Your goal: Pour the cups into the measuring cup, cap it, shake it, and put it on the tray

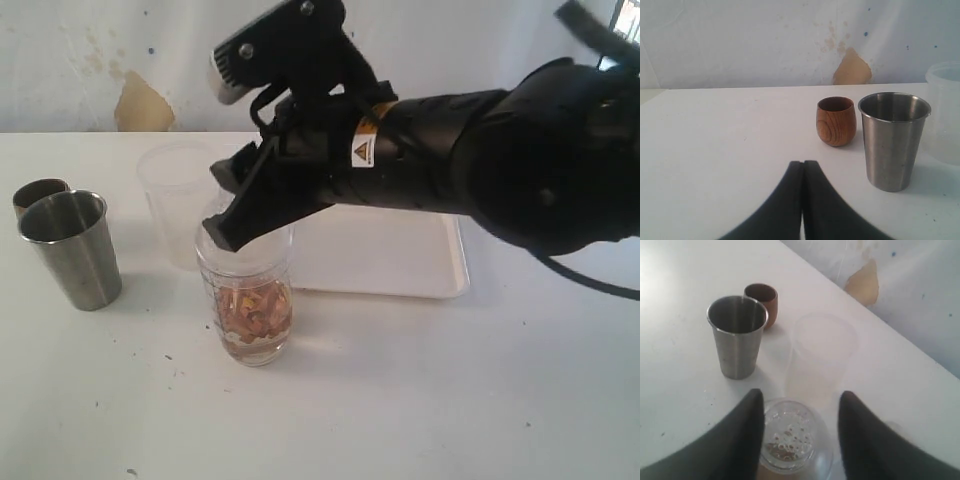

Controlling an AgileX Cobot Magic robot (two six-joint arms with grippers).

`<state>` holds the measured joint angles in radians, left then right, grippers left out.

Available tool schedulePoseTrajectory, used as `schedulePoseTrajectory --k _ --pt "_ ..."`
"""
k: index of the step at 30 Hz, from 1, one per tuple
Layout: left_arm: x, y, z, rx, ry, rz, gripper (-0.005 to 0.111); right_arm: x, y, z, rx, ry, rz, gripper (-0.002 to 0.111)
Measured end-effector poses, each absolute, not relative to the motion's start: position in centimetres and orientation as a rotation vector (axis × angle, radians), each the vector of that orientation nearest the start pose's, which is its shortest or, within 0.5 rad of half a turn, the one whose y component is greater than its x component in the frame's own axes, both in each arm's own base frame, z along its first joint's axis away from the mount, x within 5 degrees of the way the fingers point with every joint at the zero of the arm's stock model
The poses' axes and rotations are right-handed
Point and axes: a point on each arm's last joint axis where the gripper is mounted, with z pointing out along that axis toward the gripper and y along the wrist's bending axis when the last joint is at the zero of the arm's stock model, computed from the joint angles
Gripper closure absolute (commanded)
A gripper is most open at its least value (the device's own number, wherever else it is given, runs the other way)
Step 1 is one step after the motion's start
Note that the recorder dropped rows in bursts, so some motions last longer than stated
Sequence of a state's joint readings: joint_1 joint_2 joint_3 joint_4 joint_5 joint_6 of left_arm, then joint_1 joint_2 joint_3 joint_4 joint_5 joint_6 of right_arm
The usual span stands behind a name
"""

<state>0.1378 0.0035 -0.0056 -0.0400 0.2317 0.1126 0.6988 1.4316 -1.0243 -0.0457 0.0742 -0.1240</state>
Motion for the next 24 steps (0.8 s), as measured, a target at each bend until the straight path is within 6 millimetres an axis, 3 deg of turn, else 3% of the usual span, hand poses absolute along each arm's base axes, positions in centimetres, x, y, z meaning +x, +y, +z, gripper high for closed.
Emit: schedulePoseTrajectory --k 3,8,17,24 --pt "5.5 0.7 19.4 -0.048 1.715 0.149 0.107 24.4 20.4 33.1 -0.810 1.753 0.352 0.108" --pt "5.5 0.7 19.4 -0.048 1.715 0.149 0.107 24.1 20.2 34.3 -0.802 1.755 0.355 0.108" --pt "5.5 0.7 19.4 -0.048 1.715 0.149 0.107 27.3 22.7 36.1 -0.862 2.082 0.304 0.108" --pt "5.5 0.7 19.4 -0.048 1.715 0.149 0.107 29.2 24.5 34.7 -0.885 2.209 0.307 0.108"
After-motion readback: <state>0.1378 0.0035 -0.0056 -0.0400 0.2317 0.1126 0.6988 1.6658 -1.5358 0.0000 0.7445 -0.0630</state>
